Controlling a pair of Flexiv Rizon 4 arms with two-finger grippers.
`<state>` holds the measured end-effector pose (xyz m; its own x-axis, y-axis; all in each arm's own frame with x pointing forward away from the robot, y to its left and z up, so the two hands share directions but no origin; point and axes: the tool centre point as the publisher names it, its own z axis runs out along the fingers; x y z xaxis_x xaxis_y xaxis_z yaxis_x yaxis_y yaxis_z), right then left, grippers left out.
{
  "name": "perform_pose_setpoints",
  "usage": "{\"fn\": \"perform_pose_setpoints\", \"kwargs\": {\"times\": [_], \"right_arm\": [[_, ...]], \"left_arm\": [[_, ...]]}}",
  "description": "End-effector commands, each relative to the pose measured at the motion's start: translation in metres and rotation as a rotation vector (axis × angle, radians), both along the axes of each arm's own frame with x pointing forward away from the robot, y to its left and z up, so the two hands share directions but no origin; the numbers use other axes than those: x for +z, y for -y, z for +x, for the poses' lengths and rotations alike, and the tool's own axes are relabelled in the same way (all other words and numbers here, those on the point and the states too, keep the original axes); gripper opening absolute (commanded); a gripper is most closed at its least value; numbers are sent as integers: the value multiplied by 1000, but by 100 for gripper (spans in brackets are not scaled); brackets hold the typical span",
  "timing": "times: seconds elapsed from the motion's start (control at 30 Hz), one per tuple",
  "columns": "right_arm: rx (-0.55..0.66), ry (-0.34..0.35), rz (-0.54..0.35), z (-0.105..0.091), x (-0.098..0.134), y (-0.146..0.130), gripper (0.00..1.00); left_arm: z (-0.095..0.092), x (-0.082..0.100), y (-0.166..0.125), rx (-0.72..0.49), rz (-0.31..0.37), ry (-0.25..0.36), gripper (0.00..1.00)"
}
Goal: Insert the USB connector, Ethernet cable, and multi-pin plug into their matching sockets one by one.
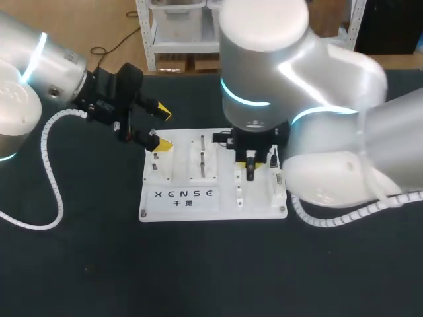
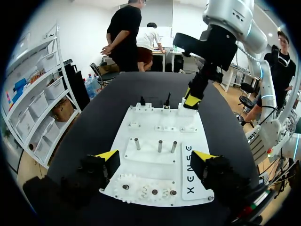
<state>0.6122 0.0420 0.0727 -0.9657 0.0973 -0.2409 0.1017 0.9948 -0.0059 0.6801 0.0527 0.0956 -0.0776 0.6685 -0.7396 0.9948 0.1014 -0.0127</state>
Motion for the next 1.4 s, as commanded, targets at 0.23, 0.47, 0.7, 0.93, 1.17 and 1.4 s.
{"fn": "perform_pose_setpoints", "kwargs": {"times": [0.23, 0.47, 0.7, 0.93, 1.17, 1.4], "right_arm": [[-38, 18, -30, -12, 4, 35, 0], [-44, 21, -50, -13, 5, 42, 0], [-48, 19, -62, -14, 3, 47, 0], [-50, 20, -70, -13, 1, 51, 0], [-35, 25, -67, -14, -2, 51, 0], [-25, 18, -62, -14, -5, 52, 0]], "left_arm": [[0, -2, -1, -2, -5, 3, 100], [0, -2, -1, -2, -5, 3, 100], [0, -2, -1, -2, -5, 3, 100], [0, -2, -1, -2, -5, 3, 100], [0, -2, -1, -2, -5, 3, 100], [0, -2, -1, -2, -5, 3, 100]]}}
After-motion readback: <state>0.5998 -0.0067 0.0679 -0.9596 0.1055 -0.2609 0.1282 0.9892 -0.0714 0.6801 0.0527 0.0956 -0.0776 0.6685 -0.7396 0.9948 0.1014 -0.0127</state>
